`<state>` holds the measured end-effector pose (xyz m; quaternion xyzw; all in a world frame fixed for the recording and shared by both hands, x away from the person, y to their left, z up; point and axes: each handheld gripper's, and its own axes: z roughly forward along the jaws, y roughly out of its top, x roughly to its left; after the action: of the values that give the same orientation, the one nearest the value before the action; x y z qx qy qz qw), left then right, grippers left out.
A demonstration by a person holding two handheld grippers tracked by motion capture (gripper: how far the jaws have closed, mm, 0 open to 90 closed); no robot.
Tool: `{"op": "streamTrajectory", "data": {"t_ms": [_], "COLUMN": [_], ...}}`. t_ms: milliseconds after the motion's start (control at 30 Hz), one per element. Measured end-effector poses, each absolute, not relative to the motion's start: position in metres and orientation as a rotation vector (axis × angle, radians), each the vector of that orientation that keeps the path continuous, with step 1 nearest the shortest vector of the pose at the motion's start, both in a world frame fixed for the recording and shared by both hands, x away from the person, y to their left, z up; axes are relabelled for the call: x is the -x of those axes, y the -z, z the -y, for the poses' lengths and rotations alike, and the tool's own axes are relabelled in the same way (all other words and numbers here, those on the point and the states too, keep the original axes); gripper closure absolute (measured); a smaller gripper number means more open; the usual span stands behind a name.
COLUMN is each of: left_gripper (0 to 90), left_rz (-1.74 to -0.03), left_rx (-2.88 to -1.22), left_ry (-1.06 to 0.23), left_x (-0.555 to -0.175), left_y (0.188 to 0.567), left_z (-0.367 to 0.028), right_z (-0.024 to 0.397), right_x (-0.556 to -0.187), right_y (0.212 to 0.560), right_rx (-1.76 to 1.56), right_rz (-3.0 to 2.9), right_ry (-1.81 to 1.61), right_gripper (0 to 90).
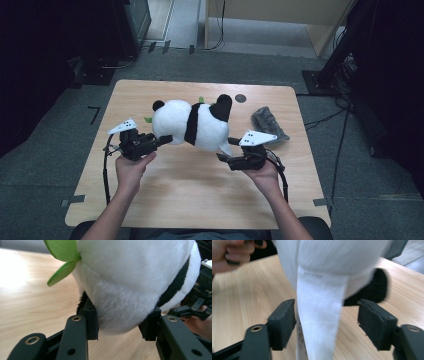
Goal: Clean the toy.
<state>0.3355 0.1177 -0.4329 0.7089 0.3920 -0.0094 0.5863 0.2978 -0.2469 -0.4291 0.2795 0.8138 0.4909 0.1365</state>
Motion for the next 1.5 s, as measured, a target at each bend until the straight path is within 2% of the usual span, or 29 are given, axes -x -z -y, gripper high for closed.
{"op": "streamTrajectory", "data": {"t_ms": [133,200,367,600,633,800,1167,1500], "left_gripper": [52.3,44.4,33.4,34.7,37.5,38.9,32.4,27.3], "left_rz": [-0.927,-0.925,-0.918,-0.996,-0.998,-1.021,-0.998,-0.950], "left_rx": [-1.715,-1.745,-1.747,-1.852,-1.847,-1.840,-1.831,-1.868], "left_ry": [-0.012,-0.046,-0.091,-0.030,-0.003,0.011,-0.091,-0.132], "left_x": [-0.334,-0.333,-0.332,-0.338,-0.339,-0.340,-0.337,-0.340], "left_y": [0.438,0.439,0.440,0.458,0.461,0.469,0.465,0.463], "left_z": [-0.108,-0.106,-0.107,-0.101,-0.101,-0.103,-0.107,-0.099], "right_z": [0.231,0.229,0.235,0.240,0.241,0.242,0.251,0.270], "right_x": [-0.293,-0.291,-0.292,-0.299,-0.300,-0.303,-0.303,-0.306], "right_y": [0.430,0.432,0.430,0.435,0.437,0.443,0.438,0.428], "right_rx": [-0.776,-0.757,-0.802,-0.907,-0.899,-0.950,-0.957,-0.995], "right_rz": [-2.342,-2.349,-2.359,-2.378,-2.375,-2.389,-2.352,-2.273], "right_ry": [-1.244,-1.160,-1.249,-1.270,-1.274,-1.236,-1.273,-1.309], "right_gripper": [34.6,37.2,39.7,39.7,41.5,41.2,41.0,40.3]}}
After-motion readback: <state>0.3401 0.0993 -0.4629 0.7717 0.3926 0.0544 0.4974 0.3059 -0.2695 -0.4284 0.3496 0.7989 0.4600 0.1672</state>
